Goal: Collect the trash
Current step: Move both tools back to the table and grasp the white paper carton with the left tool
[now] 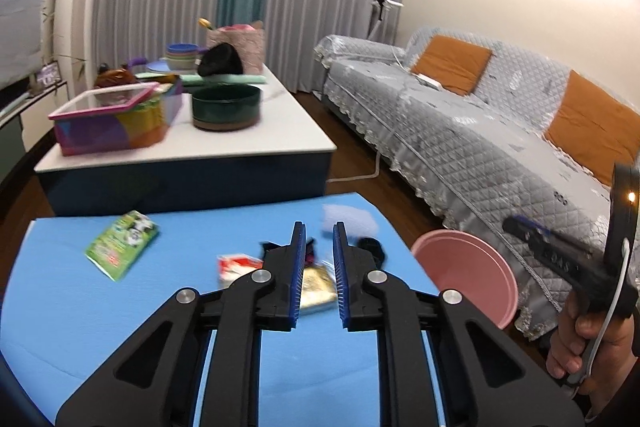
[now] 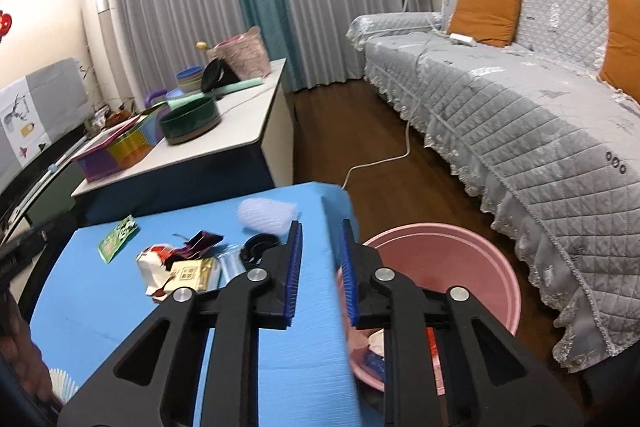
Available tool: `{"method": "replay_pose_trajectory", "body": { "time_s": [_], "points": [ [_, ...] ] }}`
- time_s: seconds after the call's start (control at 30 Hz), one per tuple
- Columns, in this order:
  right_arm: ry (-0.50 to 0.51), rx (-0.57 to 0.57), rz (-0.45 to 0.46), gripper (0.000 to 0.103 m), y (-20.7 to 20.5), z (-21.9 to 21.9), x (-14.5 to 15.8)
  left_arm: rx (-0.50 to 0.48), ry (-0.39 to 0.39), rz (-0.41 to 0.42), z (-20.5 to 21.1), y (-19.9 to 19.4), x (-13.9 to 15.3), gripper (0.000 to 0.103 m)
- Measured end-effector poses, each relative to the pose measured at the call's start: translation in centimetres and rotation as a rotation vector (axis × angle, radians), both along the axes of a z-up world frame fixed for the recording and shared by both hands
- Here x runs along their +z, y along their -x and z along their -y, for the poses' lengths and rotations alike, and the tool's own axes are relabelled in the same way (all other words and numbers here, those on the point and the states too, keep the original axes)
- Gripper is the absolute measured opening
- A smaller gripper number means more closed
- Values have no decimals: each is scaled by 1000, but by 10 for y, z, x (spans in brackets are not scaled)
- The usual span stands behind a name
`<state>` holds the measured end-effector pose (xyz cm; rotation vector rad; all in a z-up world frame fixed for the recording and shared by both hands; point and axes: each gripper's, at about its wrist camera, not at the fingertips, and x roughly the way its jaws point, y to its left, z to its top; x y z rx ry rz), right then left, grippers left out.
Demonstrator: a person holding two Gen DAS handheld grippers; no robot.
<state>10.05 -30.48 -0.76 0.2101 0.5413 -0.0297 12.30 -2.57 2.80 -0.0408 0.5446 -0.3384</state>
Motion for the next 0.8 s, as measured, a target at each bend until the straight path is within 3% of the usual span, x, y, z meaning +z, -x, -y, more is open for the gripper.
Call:
{"method": "replay_pose_trajectory", "body": {
  "time_s": [0.1, 0.3, 0.8],
  "points": [
    [13, 20, -14, 17, -7, -12, -6, 39, 13, 2, -17, -6, -4, 14],
    [42, 62, -55, 17, -24, -34, -25, 142, 75, -79, -51, -24, -43, 14],
    [70, 155, -128, 18, -67, -77, -58, 153, 90, -157, -64, -59, -86, 14]
  ]
}}
